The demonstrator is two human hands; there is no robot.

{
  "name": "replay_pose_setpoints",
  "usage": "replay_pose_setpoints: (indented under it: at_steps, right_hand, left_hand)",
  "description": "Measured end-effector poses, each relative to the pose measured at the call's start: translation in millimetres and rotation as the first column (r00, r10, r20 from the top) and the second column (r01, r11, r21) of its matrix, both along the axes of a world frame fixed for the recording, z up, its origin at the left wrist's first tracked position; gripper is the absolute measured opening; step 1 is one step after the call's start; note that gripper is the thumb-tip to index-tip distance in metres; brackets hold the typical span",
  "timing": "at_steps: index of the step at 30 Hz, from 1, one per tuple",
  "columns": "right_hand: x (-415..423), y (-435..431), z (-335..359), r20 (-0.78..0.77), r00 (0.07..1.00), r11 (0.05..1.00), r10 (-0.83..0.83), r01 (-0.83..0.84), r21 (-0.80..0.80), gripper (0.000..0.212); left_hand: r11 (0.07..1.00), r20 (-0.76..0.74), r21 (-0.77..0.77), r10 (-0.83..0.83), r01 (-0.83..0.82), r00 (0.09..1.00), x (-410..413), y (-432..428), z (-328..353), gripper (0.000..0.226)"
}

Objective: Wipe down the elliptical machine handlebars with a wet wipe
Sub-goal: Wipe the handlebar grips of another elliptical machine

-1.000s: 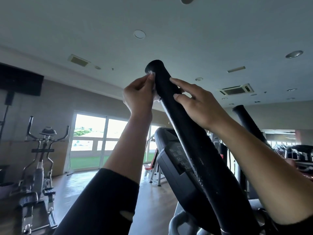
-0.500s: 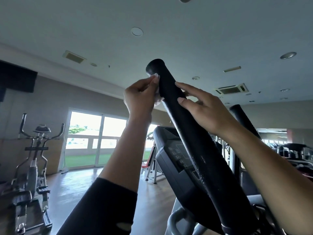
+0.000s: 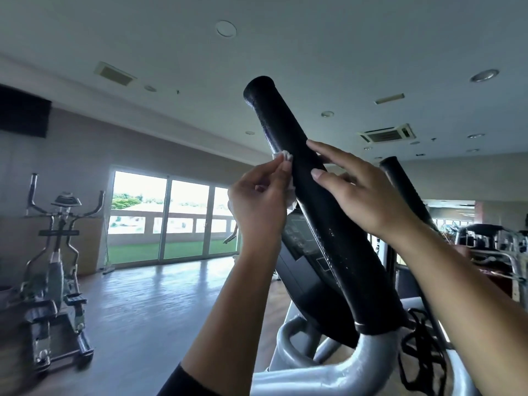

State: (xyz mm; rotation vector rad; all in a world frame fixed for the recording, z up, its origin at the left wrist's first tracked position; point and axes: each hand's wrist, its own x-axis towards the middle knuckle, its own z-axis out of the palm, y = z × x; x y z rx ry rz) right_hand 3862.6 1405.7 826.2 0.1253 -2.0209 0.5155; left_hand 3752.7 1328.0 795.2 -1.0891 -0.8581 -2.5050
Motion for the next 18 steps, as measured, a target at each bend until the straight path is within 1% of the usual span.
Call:
replay_pose_setpoints:
  at_steps: [2, 5, 7, 9, 14, 16, 18]
  right_hand:
    - [3.4, 0.9, -3.6, 0.015, 1.0, 1.0, 0.01, -0.01, -0.009, 0.043]
    - [7.1, 3.0, -7.4, 0.043, 0.998, 0.999, 0.038, -0.036, -0.031, 0.043]
    - [8.7, 6.1, -10.6, 0.05, 0.998, 0.999, 0.038, -0.036, -0.031, 0.044]
    - [11.8, 10.6, -15.6, 0.052, 0.998, 0.998, 0.046, -0.044, -0.034, 0.044]
    - [18.2, 18.8, -28.6, 0.047, 0.996, 0.996, 0.079, -0.077, -0.042, 0.044]
    - [19.2, 18.9, -31.2, 0.041, 0.995, 0.995, 0.092, -0.089, -0.053, 0.044]
    - [20.5, 17.9, -33.5, 0.044, 0.994, 0.993, 0.104, -0.101, -0.06, 0.044]
  left_hand:
    - [0.999, 0.005, -0.008, 0.032, -0.032, 0.999, 3.2, -3.9, -1.3, 0.015]
    - [0.99, 0.049, 0.013, 0.139, -0.14, 0.989, -0.9, -5.1, 9.1, 0.008]
    - [0.984, 0.04, -0.001, 0.176, -0.176, 0.984, -0.8, -2.0, 11.6, 0.006]
    - [0.985, 0.022, -0.017, 0.172, -0.171, 0.985, 3.5, 1.5, 4.2, 0.009]
    - [0.994, -0.036, -0.049, 0.1, -0.102, 0.994, 23.9, 0.6, -31.8, 0.009]
    - [0.995, -0.019, -0.06, 0.082, -0.083, 0.996, 27.0, -1.2, -35.5, 0.011]
    - [0.993, 0.007, -0.046, 0.107, -0.107, 0.994, 28.5, -0.9, -34.8, 0.012]
